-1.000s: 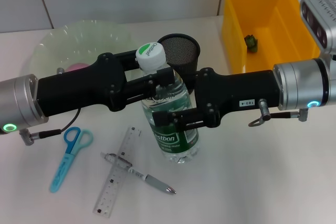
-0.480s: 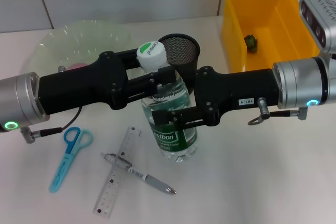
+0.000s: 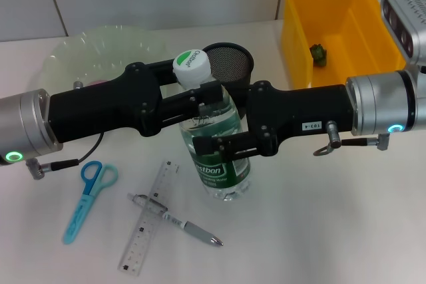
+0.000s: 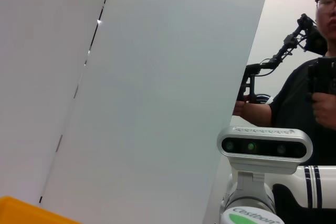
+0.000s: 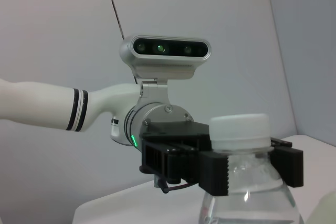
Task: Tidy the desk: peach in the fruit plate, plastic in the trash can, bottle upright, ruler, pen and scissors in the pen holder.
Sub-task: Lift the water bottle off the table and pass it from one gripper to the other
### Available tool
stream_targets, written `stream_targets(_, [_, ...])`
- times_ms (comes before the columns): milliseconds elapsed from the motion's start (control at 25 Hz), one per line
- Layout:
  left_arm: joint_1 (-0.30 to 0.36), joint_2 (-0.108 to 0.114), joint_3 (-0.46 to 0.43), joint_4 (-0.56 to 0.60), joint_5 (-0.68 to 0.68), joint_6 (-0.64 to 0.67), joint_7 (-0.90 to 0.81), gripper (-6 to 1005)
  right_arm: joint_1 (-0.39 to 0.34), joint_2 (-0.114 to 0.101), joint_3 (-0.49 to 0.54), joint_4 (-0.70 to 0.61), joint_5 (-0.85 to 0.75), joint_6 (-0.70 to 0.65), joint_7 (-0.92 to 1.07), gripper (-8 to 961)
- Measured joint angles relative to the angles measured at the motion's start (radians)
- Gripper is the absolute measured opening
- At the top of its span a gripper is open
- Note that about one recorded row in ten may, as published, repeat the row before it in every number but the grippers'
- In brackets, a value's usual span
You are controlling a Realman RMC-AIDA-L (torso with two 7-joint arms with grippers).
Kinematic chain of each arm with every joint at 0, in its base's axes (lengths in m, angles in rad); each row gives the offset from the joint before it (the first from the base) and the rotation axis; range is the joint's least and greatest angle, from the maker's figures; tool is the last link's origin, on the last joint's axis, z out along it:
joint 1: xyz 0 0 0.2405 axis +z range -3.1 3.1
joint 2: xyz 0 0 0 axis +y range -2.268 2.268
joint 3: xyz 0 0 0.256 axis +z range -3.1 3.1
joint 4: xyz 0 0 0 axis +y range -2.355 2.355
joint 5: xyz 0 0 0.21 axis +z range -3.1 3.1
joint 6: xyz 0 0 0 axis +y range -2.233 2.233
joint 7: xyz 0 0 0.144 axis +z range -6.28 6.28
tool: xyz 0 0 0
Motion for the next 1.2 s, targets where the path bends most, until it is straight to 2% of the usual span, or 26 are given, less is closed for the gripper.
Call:
stream_targets(680, [-0.001, 0.003, 0.001, 0.000, 0.005, 0.002, -0.009, 476, 0.019, -0.003, -0.006, 0.011, -0.029, 0.007, 0.000, 794])
stream_targets(1200, [0.004, 0.005, 0.000, 0.000, 0.003, 0.009, -0.009, 458, 0.012, -0.001, 0.026, 0.009, -0.019, -0.007, 0.006, 809])
